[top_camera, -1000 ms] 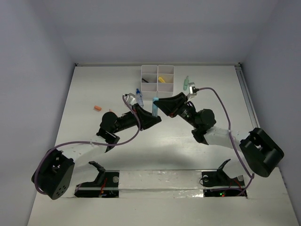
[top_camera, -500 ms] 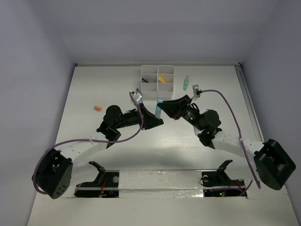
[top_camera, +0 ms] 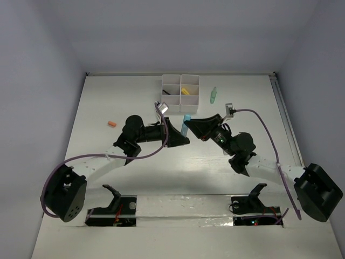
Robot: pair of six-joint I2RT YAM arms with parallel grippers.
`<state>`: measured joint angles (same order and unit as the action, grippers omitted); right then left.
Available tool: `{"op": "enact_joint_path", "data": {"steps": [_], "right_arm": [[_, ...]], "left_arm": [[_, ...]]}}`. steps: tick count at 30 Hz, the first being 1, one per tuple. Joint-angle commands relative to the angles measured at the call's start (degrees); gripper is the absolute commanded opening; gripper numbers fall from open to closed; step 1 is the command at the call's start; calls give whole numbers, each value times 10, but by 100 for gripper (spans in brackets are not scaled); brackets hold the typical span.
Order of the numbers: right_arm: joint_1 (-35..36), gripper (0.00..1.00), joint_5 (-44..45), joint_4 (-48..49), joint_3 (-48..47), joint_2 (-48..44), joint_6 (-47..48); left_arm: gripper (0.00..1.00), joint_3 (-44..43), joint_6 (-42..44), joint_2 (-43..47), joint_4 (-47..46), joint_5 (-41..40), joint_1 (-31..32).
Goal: Sort the stationery into containers
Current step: Close the pen cap on the pen, then place the pen in the storage box.
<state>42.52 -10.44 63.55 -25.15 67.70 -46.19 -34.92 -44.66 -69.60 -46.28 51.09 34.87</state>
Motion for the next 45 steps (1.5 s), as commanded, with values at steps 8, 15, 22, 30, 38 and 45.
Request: {"op": "enact_joint_path", "data": {"steps": [8, 15, 22, 30, 38, 45], "right_arm": [[40, 0, 17, -316, -76, -35, 87], [-38, 0, 58, -299, -172, 27, 86], [-127, 0, 54, -291, -325, 185, 127], [-152, 0, 178, -268, -482, 346, 267], [-158, 0, 231, -248, -564, 439, 373], [-163, 0, 209, -236, -603, 488, 402]], "left_arm": [[16, 43, 70, 76, -123, -190, -31], [61, 99, 137, 125, -37, -246, -31], [77, 151, 167, 211, -14, -291, -31], [98, 165, 190, 235, 23, -351, -31], [99, 172, 188, 235, 28, -371, -31], [99, 169, 188, 212, 13, -355, -31]]}}
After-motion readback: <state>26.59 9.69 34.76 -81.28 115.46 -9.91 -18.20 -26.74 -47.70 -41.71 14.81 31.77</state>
